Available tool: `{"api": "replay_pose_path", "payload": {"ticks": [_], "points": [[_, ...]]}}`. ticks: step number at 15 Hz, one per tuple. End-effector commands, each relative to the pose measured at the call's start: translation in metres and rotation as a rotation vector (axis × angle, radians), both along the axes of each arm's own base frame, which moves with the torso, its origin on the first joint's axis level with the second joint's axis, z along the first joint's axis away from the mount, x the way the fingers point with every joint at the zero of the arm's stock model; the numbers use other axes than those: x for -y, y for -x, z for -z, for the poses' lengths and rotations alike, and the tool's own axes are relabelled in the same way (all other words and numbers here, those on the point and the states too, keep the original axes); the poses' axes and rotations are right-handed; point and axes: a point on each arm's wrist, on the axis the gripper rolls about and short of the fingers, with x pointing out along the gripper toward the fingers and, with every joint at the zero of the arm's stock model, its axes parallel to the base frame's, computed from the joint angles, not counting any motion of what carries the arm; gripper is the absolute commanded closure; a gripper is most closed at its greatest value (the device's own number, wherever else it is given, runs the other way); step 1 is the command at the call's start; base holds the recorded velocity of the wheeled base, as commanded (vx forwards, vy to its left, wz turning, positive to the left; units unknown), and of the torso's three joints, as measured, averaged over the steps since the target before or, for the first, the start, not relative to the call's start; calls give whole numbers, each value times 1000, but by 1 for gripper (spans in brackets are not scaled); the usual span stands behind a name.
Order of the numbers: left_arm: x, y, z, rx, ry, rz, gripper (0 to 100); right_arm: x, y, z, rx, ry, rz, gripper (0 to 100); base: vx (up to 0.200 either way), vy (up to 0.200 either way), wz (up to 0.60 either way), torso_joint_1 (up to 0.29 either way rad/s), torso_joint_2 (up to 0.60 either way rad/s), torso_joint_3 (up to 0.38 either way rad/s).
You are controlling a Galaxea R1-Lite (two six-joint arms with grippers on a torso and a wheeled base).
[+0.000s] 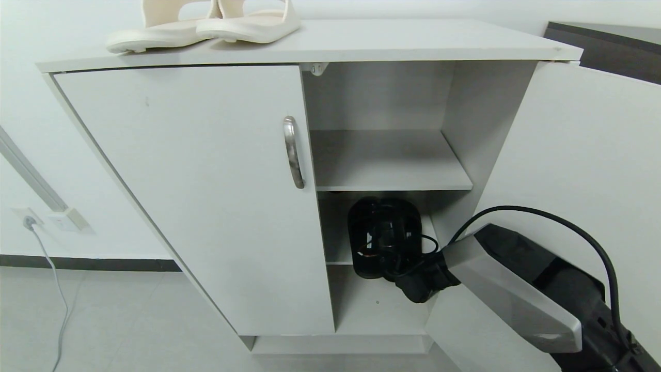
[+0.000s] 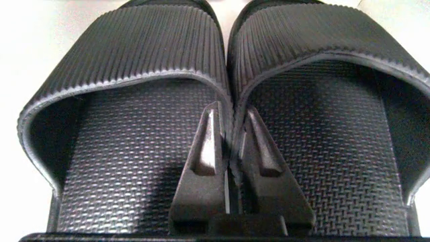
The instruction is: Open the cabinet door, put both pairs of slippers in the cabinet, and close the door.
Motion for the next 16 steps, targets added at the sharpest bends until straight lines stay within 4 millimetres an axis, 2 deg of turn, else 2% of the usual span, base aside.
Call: {"api": "replay_pose_path", "payload": {"ticks": [1, 6, 7, 11, 16], "points": [[0, 0, 0, -2, -1, -2, 100, 0, -10, 5, -1, 0, 11, 100, 0, 0, 0, 0, 0, 0], [0, 0, 0, -2, -1, -2, 100, 8, -23, 19, -16, 9, 39, 100, 0, 0, 0, 0, 0, 0], [0, 0, 0, -2, 1, -2, 100, 9, -24, 19, -16, 6, 41, 0, 0, 0, 0, 0, 0, 0], [0, 0, 0, -2, 1, 2, 100, 11, -17, 19, -36, 18, 35, 0, 0, 0, 0, 0, 0, 0], [0, 0, 0, -2, -1, 3, 100, 10, 18, 1, -38, 20, -6, 0, 0, 0, 0, 0, 0, 0]]}}
